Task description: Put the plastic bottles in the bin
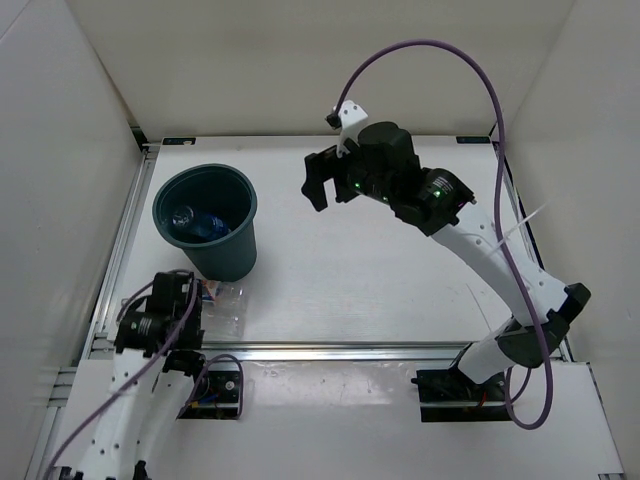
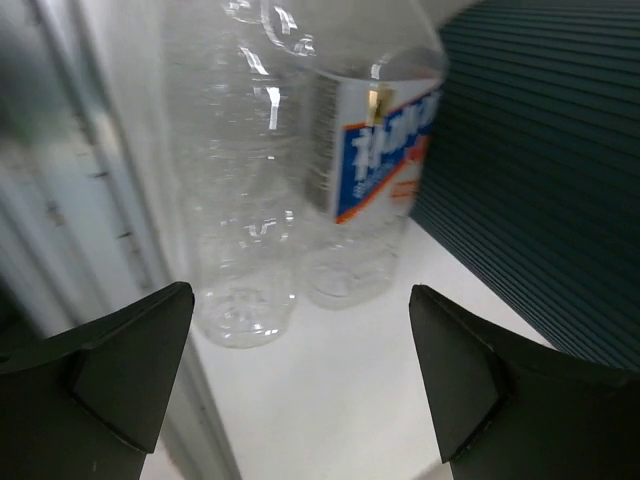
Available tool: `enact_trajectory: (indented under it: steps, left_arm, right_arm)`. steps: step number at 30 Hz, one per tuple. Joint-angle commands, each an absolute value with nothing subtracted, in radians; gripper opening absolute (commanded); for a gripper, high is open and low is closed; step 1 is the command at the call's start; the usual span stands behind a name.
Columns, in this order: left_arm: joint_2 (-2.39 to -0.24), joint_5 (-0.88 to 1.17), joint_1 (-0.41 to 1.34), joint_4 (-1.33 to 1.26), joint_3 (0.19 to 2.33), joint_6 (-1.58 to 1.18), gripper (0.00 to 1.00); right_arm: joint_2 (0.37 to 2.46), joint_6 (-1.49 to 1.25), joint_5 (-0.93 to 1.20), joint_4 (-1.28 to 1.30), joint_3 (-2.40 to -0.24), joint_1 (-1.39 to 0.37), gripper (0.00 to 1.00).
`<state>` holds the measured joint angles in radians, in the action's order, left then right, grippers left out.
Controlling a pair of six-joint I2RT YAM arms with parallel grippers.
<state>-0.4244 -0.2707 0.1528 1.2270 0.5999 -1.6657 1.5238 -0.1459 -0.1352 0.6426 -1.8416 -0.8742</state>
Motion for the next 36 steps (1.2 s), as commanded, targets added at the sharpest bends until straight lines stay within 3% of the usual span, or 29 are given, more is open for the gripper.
enact_trajectory:
  steps: [1, 6, 11, 25, 36]
  left_arm:
    - [-0.602, -0.314, 0.155, 1.376, 0.724, -1.749, 1.00]
    - [-0.781, -0.301, 0.155, 1.427, 0.891, -1.746, 1.00]
    - [-0.873, -0.252, 0.143, 1.427, 0.922, -1.746, 1.00]
    - [-0.830, -0.166, 0.066, 1.427, 0.770, -1.732, 0.86]
    - [-0.874, -0.167, 0.048, 1.378, 0.663, -1.732, 0.88]
  right_arm:
    - [1.464, -0.155, -0.130, 0.618, -1.816, -0.850, 1.00]
    - [1.454, -0.173, -0.121, 0.618, -1.783, -0.830, 1.00]
    - [1.434, -0.193, -0.112, 0.618, -1.750, -0.810, 1.00]
    - [1.387, -0.212, -0.074, 0.618, -1.655, -0.730, 1.00]
    - [1.367, -0.212, -0.064, 0.646, -1.646, -0.701, 1.00]
